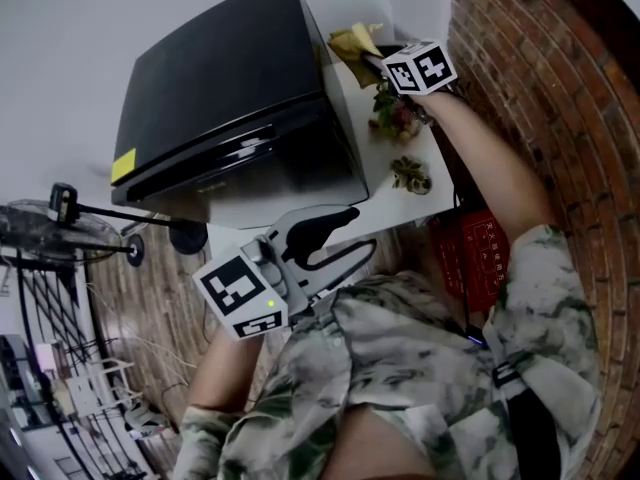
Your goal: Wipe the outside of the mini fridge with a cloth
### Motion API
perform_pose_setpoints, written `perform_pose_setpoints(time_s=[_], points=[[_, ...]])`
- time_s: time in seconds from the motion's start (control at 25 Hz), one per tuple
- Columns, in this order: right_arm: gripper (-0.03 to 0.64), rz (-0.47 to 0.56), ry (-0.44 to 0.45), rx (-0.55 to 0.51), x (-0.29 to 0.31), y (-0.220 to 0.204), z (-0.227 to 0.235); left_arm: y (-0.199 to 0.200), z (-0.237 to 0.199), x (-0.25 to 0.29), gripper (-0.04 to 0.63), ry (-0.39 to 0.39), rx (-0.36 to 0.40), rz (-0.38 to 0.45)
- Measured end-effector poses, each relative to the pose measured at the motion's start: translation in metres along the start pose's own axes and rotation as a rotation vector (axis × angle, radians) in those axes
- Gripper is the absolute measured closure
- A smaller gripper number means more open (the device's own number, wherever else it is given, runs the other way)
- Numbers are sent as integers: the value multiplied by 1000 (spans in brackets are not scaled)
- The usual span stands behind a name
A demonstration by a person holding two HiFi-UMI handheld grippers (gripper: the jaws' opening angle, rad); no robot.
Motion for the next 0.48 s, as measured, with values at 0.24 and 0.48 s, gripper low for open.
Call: perform_pose_setpoints(time_s=[0.24, 0.48], points=[[531, 148, 46, 3, -51, 56, -21, -3, 3, 6, 431, -22, -9, 8], [531, 217, 99, 23, -69, 73, -47, -9, 5, 11, 433, -31, -26, 17]])
Point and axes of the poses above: the fingertips, and each gripper's own axes: x forward along the fingers, z to its right, y out of its top, the point moved 8 cm from there along -x, backward along the fingers, and after that the axes turned 2 degrees about x, right-handed, at the moved point
